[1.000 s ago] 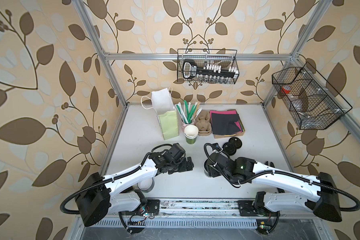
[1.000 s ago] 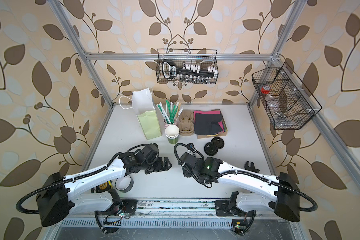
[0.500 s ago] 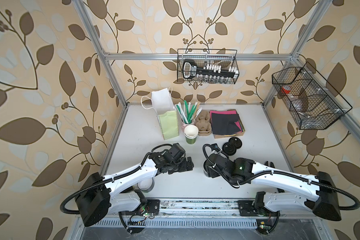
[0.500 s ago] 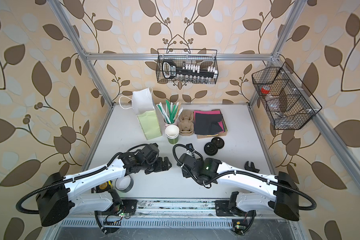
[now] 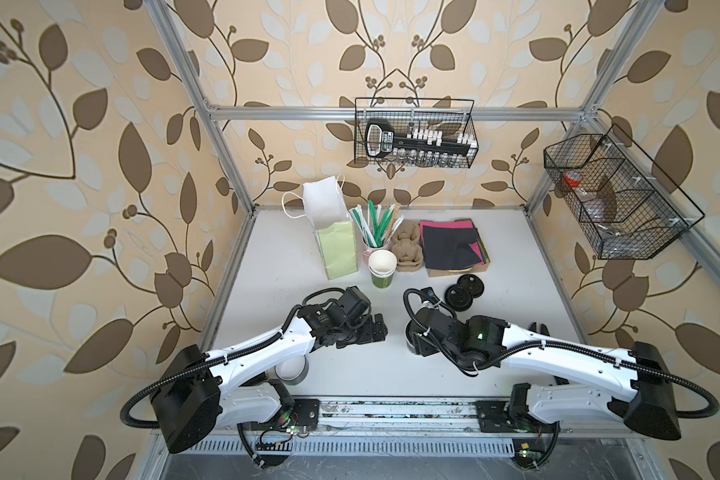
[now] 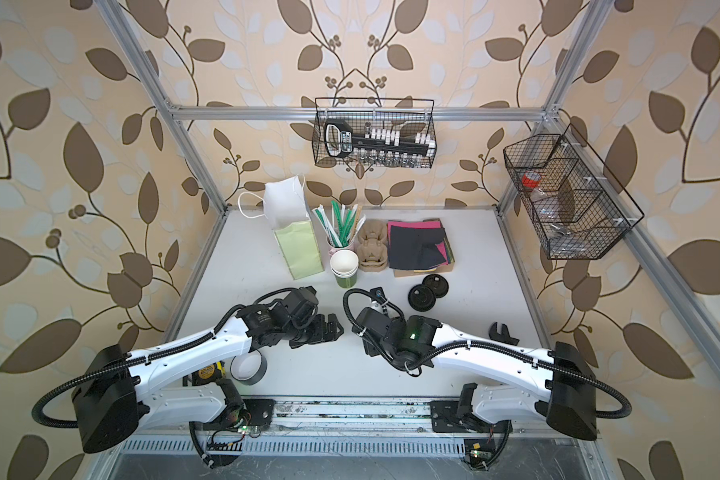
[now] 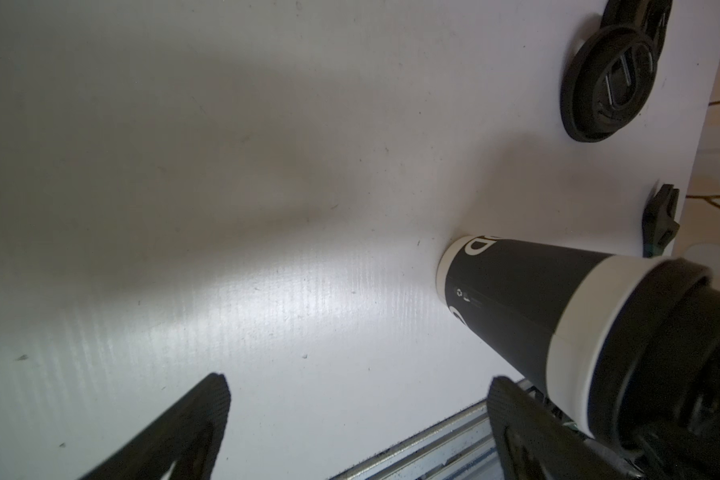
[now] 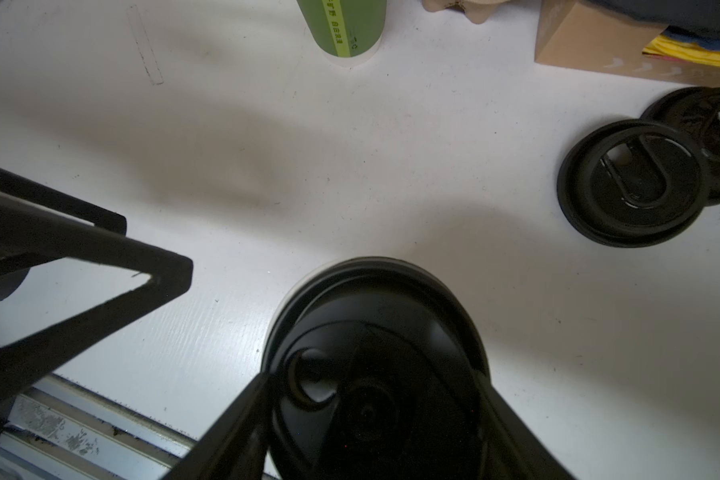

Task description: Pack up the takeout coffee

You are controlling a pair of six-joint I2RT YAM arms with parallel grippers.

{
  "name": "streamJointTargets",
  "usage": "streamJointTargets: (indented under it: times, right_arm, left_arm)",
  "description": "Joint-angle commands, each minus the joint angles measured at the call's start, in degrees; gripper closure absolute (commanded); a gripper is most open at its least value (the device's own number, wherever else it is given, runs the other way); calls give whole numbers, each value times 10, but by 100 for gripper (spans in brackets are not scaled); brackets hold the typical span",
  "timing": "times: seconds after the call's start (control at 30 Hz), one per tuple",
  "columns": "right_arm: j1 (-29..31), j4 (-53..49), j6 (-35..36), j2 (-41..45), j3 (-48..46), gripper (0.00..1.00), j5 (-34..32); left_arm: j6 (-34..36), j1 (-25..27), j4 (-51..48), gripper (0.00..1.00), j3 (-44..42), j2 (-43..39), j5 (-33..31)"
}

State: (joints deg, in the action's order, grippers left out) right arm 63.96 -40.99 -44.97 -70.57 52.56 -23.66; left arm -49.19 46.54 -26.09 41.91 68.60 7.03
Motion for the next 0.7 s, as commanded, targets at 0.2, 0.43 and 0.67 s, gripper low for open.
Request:
streamJointTargets:
  times: [0.2, 0.43, 0.67]
  right_arm:
    - [6, -14, -8, -15, 20, 32, -10]
    - [5, -15, -7, -17, 13, 32, -13]
    - [0, -7, -6, -14, 4, 31, -8]
  left_arm:
    - [6, 4, -1, 1, 2, -11, -7]
    - [7, 4, -2, 1, 2, -11, -6]
    - [8, 4, -6, 1, 2, -13, -8]
